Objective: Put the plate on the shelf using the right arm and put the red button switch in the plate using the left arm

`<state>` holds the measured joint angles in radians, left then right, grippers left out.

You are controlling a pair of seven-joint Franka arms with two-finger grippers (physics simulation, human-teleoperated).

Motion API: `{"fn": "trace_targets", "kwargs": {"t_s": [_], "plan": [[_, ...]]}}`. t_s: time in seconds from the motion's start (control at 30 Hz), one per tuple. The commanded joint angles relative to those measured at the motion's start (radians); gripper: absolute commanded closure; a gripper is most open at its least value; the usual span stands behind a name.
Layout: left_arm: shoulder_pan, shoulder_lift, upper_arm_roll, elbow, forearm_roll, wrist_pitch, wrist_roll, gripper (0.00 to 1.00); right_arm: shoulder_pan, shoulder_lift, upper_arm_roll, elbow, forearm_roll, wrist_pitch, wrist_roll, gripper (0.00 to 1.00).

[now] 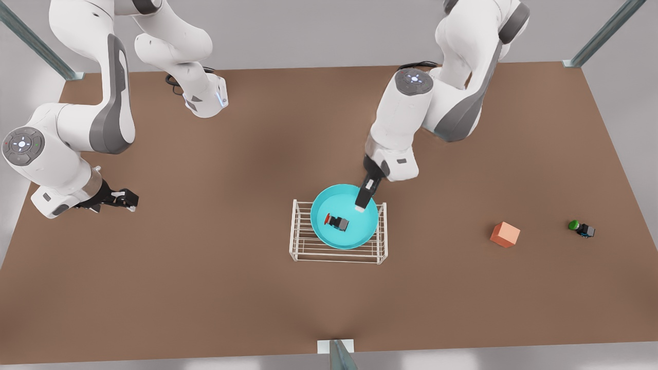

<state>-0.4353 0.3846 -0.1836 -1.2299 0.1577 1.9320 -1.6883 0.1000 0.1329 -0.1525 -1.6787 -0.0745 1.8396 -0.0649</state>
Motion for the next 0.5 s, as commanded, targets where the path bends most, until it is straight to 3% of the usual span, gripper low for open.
{"fn": "trace_targets", "kwargs": {"t_s": [0.0,0.03,0.13,0.2,0.23,0.3,0.47], "plan": [[0.088,-0.016,0.018,0.014,0.103,-0.499,1.160,0.00,0.001,-0.001,-0.001,0.001,0.001,0.000,-0.001,0.00],[0.205,-0.004,0.030,0.014,0.086,-0.501,1.418,0.00,0.001,-0.001,-0.001,0.001,-0.001,0.000,-0.003,0.00],[0.395,0.025,0.023,0.017,0.037,-0.469,1.629,0.00,0.001,-0.001,0.001,0.001,-0.001,0.000,-0.003,0.00],[0.429,-0.171,0.082,-0.344,-0.078,-0.136,1.842,0.00,0.001,-0.001,-0.001,0.001,-0.001,0.000,-0.003,0.00],[0.429,-0.188,0.082,-0.365,-0.076,-0.149,1.802,0.00,0.001,-0.001,-0.001,0.001,-0.001,0.000,-0.003,0.00],[0.422,-0.128,0.079,-0.232,-0.076,-0.220,1.797,0.00,0.001,-0.001,-0.001,0.001,-0.001,0.000,-0.003,0.00],[0.418,-0.116,0.079,-0.218,-0.095,-0.223,1.793,0.00,0.001,-0.001,-0.001,0.001,-0.001,0.000,-0.003,0.00]]}}
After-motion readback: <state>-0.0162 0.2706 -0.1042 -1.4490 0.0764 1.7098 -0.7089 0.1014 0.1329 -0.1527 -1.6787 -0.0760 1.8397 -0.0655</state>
